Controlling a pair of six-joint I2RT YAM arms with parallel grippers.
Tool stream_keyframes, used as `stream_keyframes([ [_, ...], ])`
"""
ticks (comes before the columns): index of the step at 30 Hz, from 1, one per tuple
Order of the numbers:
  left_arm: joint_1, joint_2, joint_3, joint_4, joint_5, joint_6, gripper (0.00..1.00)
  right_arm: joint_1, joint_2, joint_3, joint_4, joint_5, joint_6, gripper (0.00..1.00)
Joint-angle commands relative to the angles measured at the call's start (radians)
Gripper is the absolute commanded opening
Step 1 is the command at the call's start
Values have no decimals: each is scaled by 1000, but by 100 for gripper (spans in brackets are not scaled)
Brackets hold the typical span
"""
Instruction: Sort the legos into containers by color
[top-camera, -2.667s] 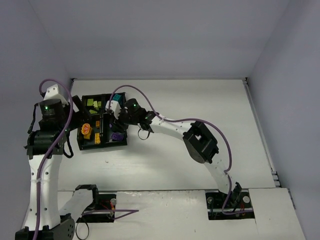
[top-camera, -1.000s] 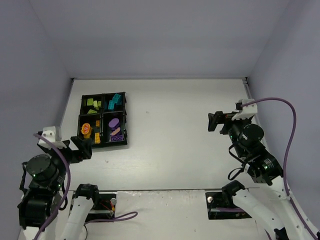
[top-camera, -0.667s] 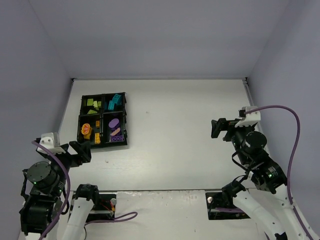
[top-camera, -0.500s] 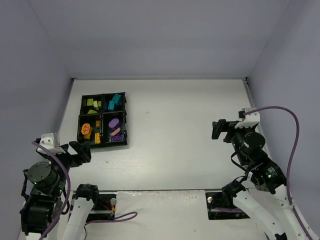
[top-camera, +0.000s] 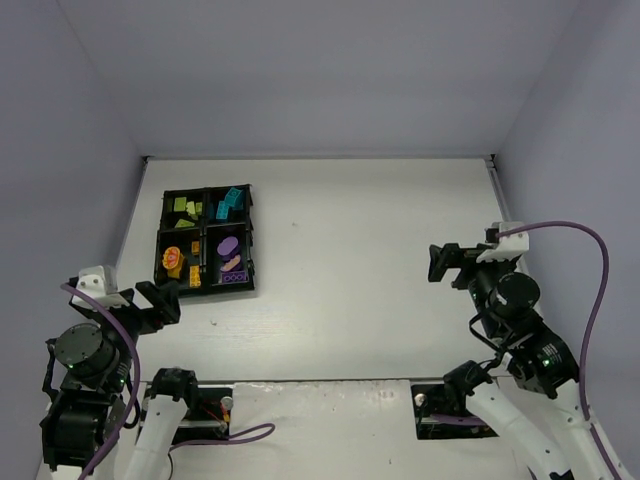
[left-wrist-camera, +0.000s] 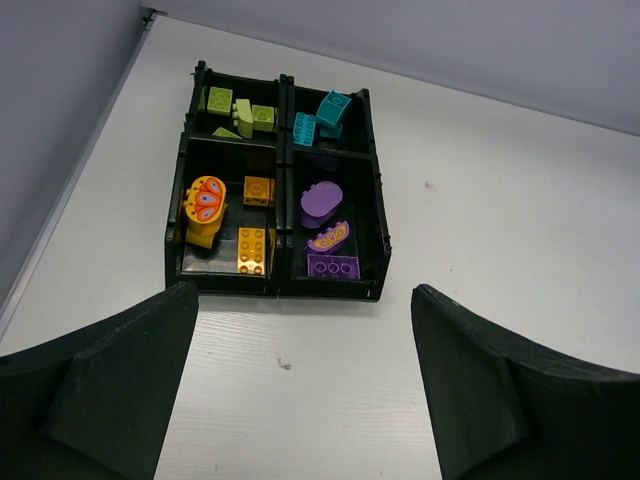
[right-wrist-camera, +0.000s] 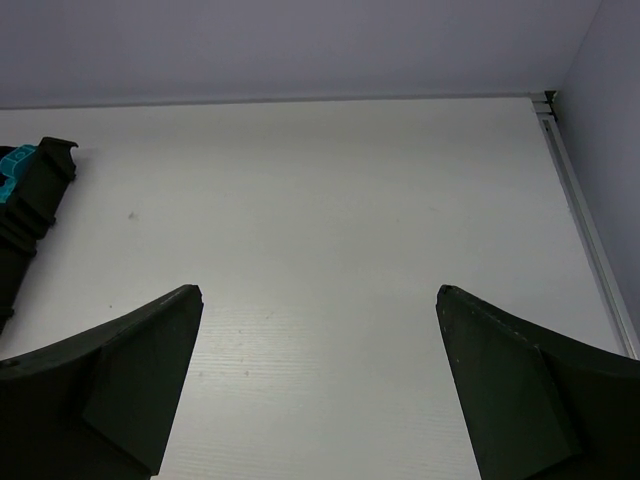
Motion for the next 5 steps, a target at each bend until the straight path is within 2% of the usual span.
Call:
stream_keyframes([
  [1, -6, 27, 26, 45, -28, -15, 80, -2, 2, 16, 47, -31, -5, 100],
  [5, -6, 27, 31, 39, -27, -18, 81, -1, 8, 22, 44, -42, 4, 100],
])
